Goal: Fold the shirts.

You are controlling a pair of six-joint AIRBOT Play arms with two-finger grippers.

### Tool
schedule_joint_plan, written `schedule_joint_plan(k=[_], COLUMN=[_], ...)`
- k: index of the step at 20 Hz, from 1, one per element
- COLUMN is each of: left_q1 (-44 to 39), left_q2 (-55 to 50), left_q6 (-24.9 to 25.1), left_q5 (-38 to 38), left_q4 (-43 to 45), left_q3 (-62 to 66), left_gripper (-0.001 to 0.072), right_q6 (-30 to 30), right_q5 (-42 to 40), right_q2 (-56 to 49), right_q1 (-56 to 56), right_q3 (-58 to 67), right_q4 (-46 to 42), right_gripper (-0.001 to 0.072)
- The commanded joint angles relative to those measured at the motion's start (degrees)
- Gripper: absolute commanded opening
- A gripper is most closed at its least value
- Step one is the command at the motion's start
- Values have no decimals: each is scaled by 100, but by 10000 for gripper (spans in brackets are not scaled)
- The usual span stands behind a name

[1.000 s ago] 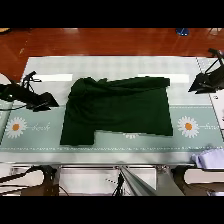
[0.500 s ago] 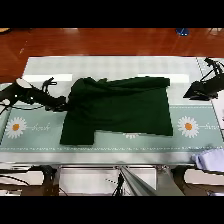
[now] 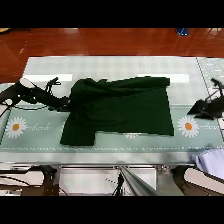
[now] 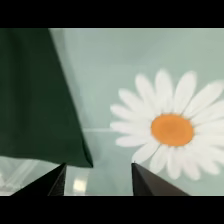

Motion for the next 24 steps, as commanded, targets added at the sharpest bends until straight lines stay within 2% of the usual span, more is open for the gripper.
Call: schedule_joint_plan(k=[1,4,8,11,13,15,16,20,24], left_q1=[-4,-4,-4,-7,-7,-4,-4,-4,-4], left_q2=[236,348,374,400,404,428,492,1309,2605], left_q6=[61,61,61,61,61,63,74,140,-262], left_q5=[-85,-181,-249,-247,-249,-251,-247,-315,-304], left_q4=[-28,-28,-31,-33,-35,-33,-33,-35,-37], left_q3=[0,0,0,0,0,0,13,658,2057], left_gripper=[34,34,34,34,34,34,34,33,33], right_q6=[-337,-518,-516,-164,52,0,-96,-225,72], right_q5=[-378,-717,-1191,-1639,-2096,-2277,-2184,-1563,-1676], right_q2=[398,396,396,396,396,398,415,1165,2334], right_q1=[-232,-232,-229,175,695,1082,1154,1180,1180], right_q3=[-1355,-1978,-2354,-2677,-2745,-2577,-2361,-796,1108], right_q4=[452,1104,1519,1394,1316,1635,1746,1963,1958], right_gripper=[500,500,497,490,350,67,34,33,32])
